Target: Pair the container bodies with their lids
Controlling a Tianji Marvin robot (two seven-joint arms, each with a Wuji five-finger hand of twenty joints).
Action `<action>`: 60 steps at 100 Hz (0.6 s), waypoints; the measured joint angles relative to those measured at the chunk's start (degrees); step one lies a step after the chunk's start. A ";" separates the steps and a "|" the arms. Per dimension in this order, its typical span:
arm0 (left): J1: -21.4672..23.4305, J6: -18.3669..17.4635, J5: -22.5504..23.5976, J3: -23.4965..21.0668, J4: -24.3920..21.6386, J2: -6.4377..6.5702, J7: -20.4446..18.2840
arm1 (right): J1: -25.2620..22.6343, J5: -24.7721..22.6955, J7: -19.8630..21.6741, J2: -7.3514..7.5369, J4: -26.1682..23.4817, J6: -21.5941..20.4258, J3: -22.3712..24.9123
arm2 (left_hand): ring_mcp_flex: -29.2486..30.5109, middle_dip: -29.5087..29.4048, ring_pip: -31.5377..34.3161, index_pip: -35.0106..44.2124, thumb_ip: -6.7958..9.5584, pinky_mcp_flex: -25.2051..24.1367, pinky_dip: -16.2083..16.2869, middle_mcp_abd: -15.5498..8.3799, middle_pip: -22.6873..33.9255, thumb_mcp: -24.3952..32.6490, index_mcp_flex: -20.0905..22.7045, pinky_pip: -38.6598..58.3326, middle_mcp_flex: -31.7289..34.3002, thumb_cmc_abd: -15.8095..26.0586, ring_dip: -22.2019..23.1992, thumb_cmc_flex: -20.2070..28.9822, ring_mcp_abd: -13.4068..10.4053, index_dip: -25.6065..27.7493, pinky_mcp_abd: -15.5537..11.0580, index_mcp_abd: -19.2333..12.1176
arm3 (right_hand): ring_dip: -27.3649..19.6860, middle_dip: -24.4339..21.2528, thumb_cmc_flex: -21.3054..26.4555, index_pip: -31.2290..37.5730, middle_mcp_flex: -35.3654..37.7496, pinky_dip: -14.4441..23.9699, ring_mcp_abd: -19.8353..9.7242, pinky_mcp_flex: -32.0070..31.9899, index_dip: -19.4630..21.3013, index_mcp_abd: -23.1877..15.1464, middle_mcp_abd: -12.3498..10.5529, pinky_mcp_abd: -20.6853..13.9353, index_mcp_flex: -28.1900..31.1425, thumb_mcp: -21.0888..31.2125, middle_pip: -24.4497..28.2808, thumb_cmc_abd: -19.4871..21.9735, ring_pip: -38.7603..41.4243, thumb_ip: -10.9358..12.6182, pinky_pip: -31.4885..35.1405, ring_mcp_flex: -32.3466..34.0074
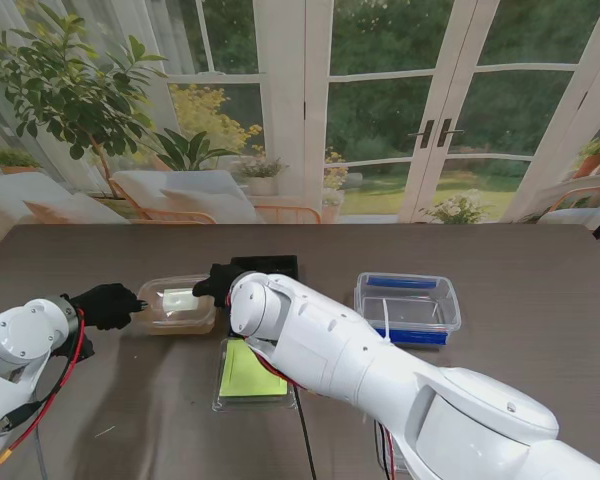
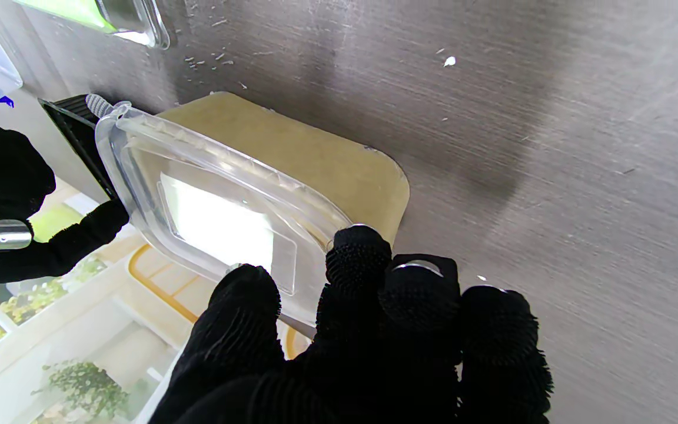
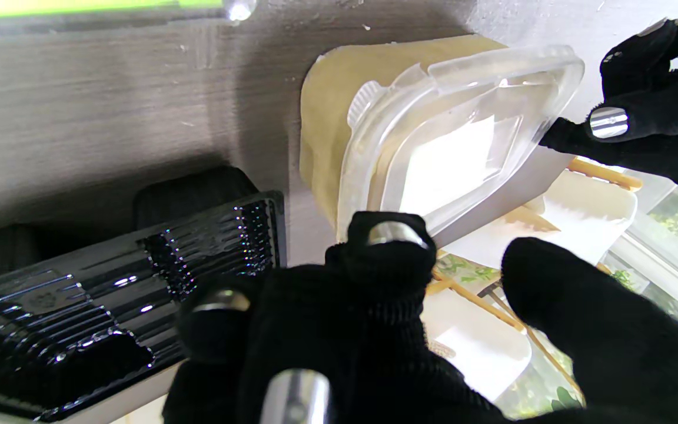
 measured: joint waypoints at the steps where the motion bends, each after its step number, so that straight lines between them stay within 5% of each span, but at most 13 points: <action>1: 0.00 0.04 0.00 0.00 -0.01 0.00 -0.03 | -0.01 0.00 0.00 0.01 -0.03 0.01 0.00 | 0.00 0.00 0.00 0.00 0.00 0.00 0.00 0.00 0.00 0.00 0.00 0.00 0.00 0.00 0.00 0.00 0.00 0.00 0.00 0.00 | 0.00 0.00 0.00 0.00 0.00 0.00 0.00 0.00 0.00 0.00 0.00 0.00 0.00 0.00 0.00 0.00 0.00 0.00 0.00 0.00; 60: -0.23 0.86 0.44 0.31 -0.58 0.39 -1.73 | 0.26 0.06 1.13 -0.23 1.09 -0.33 -0.11 | -0.03 0.00 0.00 -1.50 0.00 -0.02 0.00 0.01 0.00 0.00 -0.12 -0.02 0.00 0.00 0.00 0.00 0.00 -0.40 0.01 0.06 | -0.23 0.00 0.00 -0.02 0.00 -0.11 0.00 0.00 -0.35 0.00 0.00 0.18 0.00 0.00 0.00 0.00 0.00 0.00 0.00 0.00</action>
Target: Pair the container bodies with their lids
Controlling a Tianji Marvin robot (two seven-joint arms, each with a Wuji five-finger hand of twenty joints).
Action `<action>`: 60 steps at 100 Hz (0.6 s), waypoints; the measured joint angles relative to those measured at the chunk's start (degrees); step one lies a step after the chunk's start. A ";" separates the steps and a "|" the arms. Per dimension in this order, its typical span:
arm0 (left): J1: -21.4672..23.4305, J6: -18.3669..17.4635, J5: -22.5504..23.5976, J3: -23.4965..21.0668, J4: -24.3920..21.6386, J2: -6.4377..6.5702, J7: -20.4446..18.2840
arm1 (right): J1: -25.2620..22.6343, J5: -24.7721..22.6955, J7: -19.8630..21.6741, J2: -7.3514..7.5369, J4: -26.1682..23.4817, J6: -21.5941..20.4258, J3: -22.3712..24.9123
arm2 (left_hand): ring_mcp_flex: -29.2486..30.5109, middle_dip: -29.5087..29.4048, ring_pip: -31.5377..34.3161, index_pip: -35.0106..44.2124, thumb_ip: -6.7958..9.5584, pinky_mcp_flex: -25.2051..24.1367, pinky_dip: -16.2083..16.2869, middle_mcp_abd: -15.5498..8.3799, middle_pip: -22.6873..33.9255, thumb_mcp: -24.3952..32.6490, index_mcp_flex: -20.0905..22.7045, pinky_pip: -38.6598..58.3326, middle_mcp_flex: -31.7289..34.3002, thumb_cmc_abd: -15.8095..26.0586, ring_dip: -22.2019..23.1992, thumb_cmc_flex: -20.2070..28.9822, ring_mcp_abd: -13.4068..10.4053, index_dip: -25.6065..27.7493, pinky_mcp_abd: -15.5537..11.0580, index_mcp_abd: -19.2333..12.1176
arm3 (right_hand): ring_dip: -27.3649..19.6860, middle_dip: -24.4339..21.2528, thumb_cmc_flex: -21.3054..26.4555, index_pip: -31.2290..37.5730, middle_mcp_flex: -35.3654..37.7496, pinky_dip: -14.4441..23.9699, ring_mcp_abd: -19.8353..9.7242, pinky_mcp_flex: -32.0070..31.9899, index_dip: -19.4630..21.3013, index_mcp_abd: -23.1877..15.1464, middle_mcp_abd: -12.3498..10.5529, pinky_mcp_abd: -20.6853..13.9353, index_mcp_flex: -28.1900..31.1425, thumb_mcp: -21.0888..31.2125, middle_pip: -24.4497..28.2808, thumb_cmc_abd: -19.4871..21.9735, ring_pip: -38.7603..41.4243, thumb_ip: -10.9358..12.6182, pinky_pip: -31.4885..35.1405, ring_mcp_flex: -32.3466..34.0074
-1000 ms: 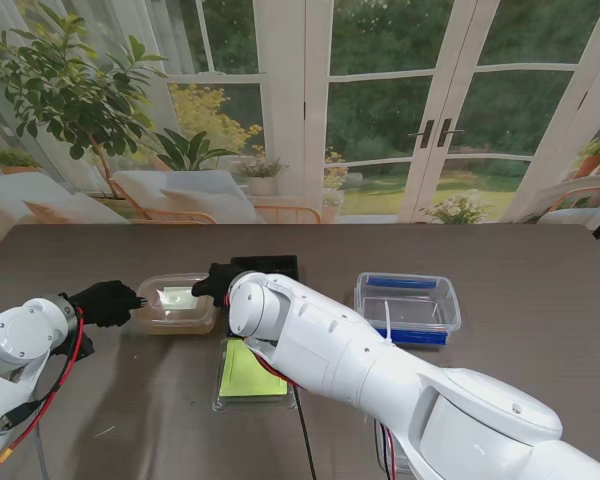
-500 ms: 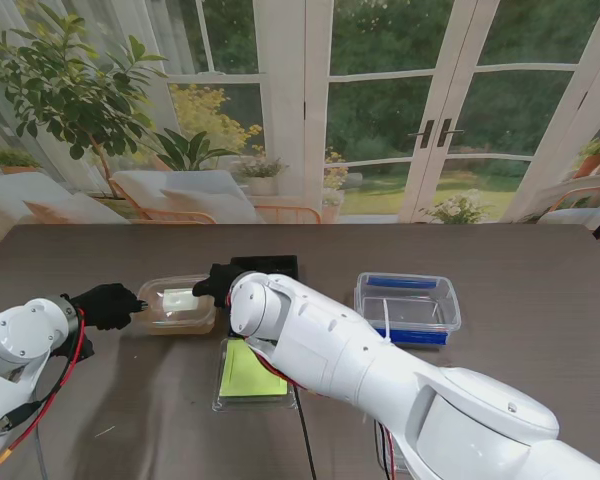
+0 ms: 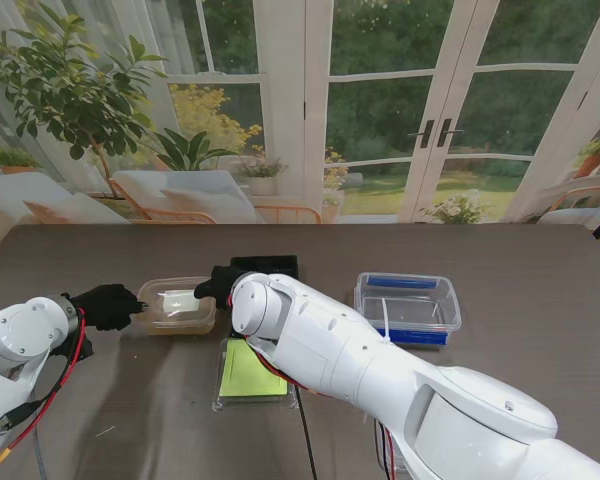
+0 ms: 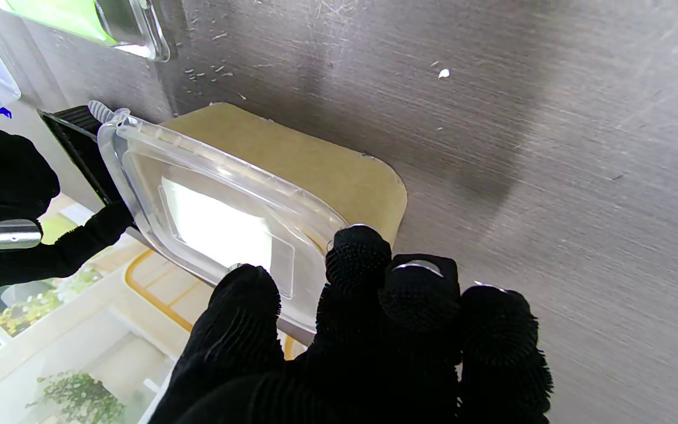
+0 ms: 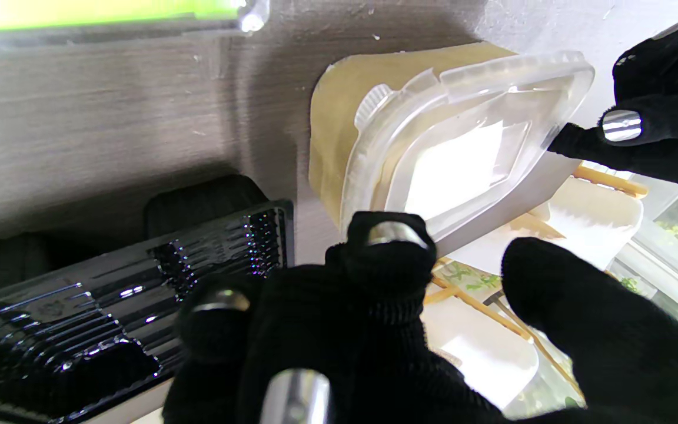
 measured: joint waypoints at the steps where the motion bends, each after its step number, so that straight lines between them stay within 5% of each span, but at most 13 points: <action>1: 0.03 0.02 0.01 -0.02 -0.04 0.00 -0.01 | 0.00 0.01 0.00 0.00 0.00 0.00 0.00 | 0.00 0.00 0.00 0.00 0.00 0.00 0.00 0.00 0.00 0.00 0.00 0.00 0.00 0.00 0.00 0.00 0.00 0.00 0.00 0.00 | 0.00 0.00 0.00 0.00 0.00 0.00 0.00 0.00 0.00 0.00 0.00 0.02 0.00 0.00 0.00 0.00 0.00 0.00 0.00 0.00; 60: 1.69 1.39 0.86 -1.05 -2.30 0.24 -1.60 | -0.08 0.20 -0.49 -0.32 0.72 -1.30 0.08 | -0.04 0.00 0.00 -0.45 0.00 -0.05 0.00 0.01 0.00 0.00 -0.01 -0.03 0.00 0.00 0.01 0.00 0.00 -0.30 0.00 -0.37 | 0.00 0.00 0.00 -0.13 0.00 -0.01 0.06 0.00 -0.03 -0.08 0.00 0.24 0.01 0.00 0.00 0.00 0.00 0.00 0.00 0.00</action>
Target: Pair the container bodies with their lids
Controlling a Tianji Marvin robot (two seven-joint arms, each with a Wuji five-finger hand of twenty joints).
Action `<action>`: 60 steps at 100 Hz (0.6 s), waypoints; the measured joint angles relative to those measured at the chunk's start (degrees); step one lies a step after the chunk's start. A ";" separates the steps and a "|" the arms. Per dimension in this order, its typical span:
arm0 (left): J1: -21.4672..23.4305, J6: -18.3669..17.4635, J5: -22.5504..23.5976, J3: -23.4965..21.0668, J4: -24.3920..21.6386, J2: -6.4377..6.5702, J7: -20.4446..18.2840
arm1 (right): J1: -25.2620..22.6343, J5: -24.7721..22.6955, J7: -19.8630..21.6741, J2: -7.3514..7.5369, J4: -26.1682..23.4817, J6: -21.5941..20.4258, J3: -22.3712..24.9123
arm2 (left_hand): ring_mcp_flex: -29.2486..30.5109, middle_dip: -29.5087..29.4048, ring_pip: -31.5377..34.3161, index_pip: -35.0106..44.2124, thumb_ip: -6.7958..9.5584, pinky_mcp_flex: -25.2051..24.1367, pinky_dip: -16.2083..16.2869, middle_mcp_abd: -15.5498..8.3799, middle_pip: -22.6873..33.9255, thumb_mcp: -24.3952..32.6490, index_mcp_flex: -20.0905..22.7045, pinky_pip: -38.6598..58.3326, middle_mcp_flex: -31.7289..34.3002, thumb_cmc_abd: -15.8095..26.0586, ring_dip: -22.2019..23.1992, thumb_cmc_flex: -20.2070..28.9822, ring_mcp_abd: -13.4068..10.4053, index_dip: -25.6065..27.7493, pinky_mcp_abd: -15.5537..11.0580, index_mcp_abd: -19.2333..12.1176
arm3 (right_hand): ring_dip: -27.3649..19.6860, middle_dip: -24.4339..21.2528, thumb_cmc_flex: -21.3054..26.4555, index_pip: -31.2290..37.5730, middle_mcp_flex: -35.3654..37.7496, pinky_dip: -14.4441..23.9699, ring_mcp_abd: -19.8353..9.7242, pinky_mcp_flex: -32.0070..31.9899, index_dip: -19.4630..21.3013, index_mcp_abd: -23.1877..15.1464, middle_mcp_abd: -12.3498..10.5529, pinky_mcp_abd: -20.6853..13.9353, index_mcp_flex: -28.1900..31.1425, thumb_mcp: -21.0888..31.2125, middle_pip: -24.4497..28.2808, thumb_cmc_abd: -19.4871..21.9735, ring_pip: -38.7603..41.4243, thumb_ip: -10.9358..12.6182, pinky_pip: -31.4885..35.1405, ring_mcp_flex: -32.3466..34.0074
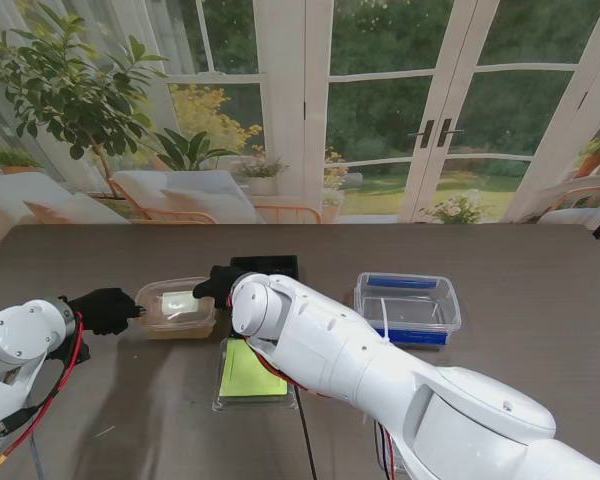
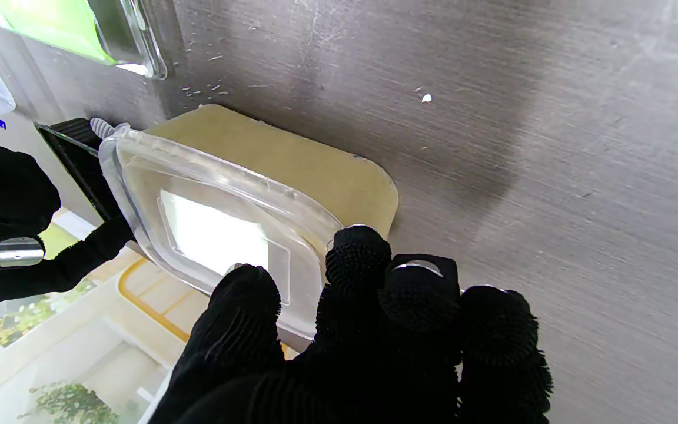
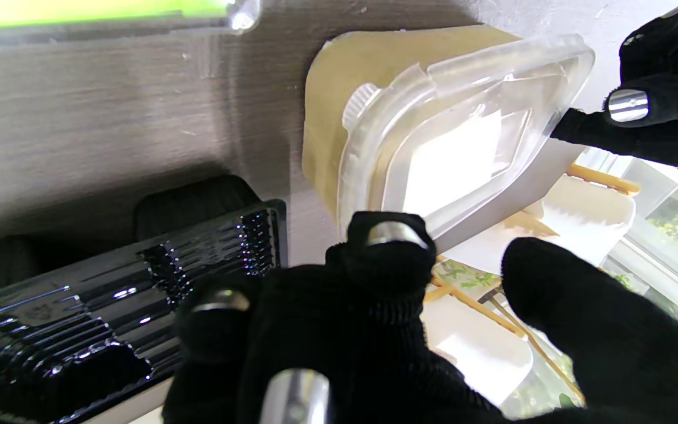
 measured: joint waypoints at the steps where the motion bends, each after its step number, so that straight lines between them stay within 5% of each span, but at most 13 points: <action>1: 0.02 0.02 0.01 -0.03 -0.01 0.00 -0.02 | 0.00 0.00 -0.03 -0.04 0.08 -0.06 0.00 | 0.00 0.00 0.00 0.00 0.00 0.00 0.00 0.00 0.00 0.00 0.00 0.00 0.00 0.00 0.00 0.00 0.00 0.00 0.00 -0.01 | 0.00 0.00 0.00 0.00 0.00 0.00 0.00 0.00 0.00 0.00 0.00 0.00 0.00 0.00 0.00 0.00 0.00 0.00 0.00 0.00; 60: 0.06 0.06 -0.03 -0.20 0.27 0.13 -0.10 | 0.10 -0.24 -0.64 -1.23 2.39 -1.19 0.03 | -0.02 0.00 0.00 -0.49 0.00 -0.02 0.00 0.00 0.00 0.00 -0.03 -0.01 0.00 0.00 0.00 0.00 0.00 -0.05 0.00 -0.69 | -0.01 0.00 0.00 0.00 0.01 0.00 0.12 0.00 0.00 -0.40 0.02 0.20 1.02 0.00 0.00 -0.01 0.00 0.00 0.00 0.00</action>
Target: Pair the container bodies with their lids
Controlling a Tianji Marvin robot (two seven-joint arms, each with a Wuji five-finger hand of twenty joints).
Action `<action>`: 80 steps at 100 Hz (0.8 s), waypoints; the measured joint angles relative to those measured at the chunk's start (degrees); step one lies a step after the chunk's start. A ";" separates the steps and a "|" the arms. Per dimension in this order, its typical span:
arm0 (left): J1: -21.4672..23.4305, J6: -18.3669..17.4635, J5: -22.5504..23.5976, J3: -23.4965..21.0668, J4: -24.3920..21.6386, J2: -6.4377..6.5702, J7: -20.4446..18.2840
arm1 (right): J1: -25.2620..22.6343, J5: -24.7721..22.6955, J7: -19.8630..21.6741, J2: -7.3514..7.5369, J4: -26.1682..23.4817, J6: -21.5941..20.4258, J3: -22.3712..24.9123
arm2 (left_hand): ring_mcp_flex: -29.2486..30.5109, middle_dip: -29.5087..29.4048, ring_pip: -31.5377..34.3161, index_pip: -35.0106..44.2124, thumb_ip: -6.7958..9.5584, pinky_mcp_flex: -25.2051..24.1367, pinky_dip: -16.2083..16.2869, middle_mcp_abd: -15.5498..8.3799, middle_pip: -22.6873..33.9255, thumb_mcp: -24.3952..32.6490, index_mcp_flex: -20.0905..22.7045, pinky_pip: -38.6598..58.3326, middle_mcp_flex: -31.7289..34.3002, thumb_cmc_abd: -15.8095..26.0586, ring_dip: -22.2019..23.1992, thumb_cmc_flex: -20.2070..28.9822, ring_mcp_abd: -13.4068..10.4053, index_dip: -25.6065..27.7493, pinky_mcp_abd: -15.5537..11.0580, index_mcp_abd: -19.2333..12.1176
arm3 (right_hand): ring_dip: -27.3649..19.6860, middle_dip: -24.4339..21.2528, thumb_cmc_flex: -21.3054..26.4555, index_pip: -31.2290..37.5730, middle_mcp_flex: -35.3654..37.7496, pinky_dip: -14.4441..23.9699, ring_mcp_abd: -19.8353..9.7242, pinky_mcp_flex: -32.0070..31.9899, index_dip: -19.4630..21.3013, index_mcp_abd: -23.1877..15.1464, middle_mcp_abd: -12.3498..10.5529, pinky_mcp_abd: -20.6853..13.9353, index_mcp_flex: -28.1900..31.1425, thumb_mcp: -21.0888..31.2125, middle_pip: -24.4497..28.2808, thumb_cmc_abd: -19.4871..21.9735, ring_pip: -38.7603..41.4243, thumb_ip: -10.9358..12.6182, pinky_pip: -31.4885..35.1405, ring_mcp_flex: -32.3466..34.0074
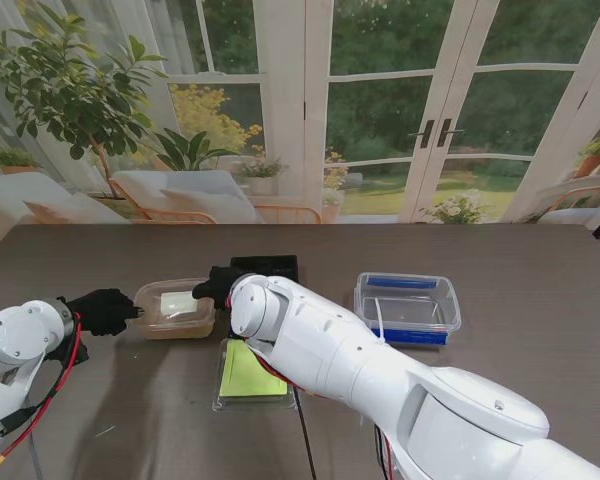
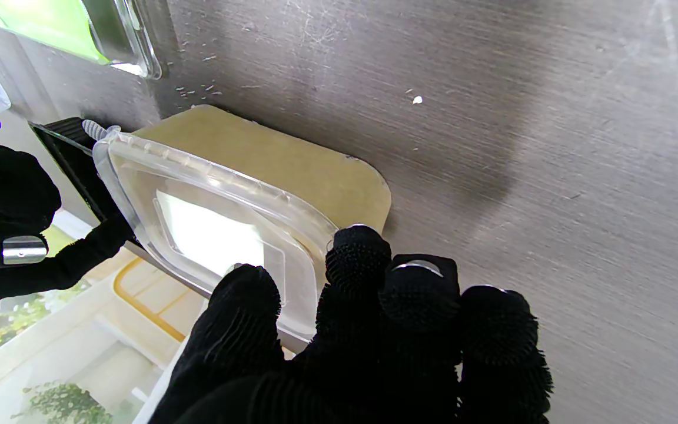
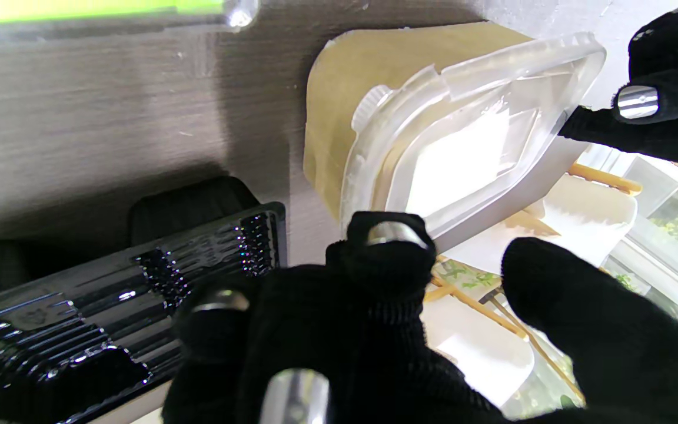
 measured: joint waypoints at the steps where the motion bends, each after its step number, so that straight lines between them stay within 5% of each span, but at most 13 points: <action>1: 0.02 0.00 0.01 -0.03 -0.01 0.00 -0.01 | 0.00 -0.03 0.02 0.03 -0.05 0.04 -0.03 | 0.00 0.00 0.00 0.00 0.00 0.00 0.00 0.00 0.00 0.00 0.00 0.00 0.00 0.00 0.00 0.00 0.00 0.00 0.00 -0.13 | 0.00 0.00 0.00 0.00 0.00 0.00 0.00 0.00 0.00 -0.06 0.00 0.00 0.00 0.00 0.00 0.00 0.00 0.00 0.00 0.00; 80: 1.20 -0.27 1.45 -1.05 -1.31 0.15 -1.55 | 0.06 -0.84 0.62 0.22 -0.44 1.26 -0.37 | -0.01 0.00 0.00 -0.01 0.00 -0.02 0.01 0.00 0.00 0.00 -0.01 -0.02 -0.02 0.00 0.00 0.00 0.00 -0.03 0.00 -2.67 | -0.28 -0.01 0.00 0.00 0.01 0.00 0.02 0.00 0.00 -2.40 0.01 0.47 0.01 0.00 0.00 0.00 0.00 0.00 0.00 0.00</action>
